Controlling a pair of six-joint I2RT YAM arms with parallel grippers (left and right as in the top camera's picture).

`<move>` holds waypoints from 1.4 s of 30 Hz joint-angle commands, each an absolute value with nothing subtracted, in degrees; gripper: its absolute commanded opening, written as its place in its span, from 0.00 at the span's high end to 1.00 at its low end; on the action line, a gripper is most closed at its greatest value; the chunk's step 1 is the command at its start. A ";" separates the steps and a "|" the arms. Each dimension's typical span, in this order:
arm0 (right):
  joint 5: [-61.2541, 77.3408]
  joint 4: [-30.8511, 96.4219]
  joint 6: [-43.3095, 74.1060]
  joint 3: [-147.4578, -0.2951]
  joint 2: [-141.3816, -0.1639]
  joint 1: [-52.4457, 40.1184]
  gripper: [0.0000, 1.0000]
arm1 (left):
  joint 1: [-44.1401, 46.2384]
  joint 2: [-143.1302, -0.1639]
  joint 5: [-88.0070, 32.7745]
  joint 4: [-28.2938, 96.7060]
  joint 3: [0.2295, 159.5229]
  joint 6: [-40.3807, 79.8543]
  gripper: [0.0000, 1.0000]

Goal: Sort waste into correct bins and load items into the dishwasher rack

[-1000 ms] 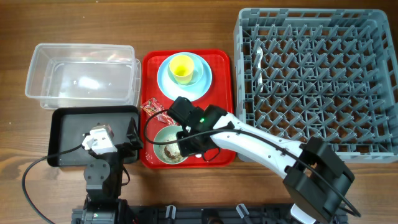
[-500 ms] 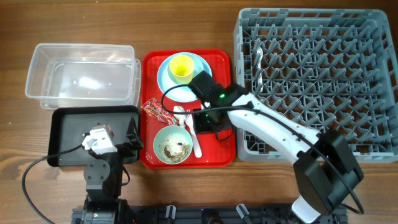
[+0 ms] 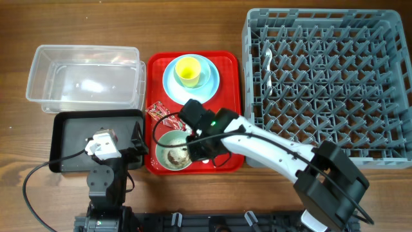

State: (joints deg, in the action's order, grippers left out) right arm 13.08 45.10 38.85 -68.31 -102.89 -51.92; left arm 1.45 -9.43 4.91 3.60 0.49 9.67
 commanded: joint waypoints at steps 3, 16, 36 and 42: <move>12.78 39.57 40.23 -68.01 -101.86 -52.56 0.91 | 1.50 -9.13 5.87 3.66 0.32 8.75 0.00; -0.62 35.11 32.73 -68.03 -101.84 -51.24 0.83 | 1.50 -9.13 5.87 3.66 0.32 8.75 0.00; -3.05 35.83 22.41 -68.01 -101.89 -50.52 0.74 | 1.50 -9.13 5.87 3.66 0.32 8.75 0.00; -6.42 35.94 22.24 -67.75 -101.91 -50.54 0.71 | 1.50 -9.13 5.87 3.66 0.32 8.75 0.00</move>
State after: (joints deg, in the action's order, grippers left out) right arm -4.16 36.05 23.00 -67.99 -102.89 -50.78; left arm 1.45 -9.43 4.89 3.60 0.49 9.67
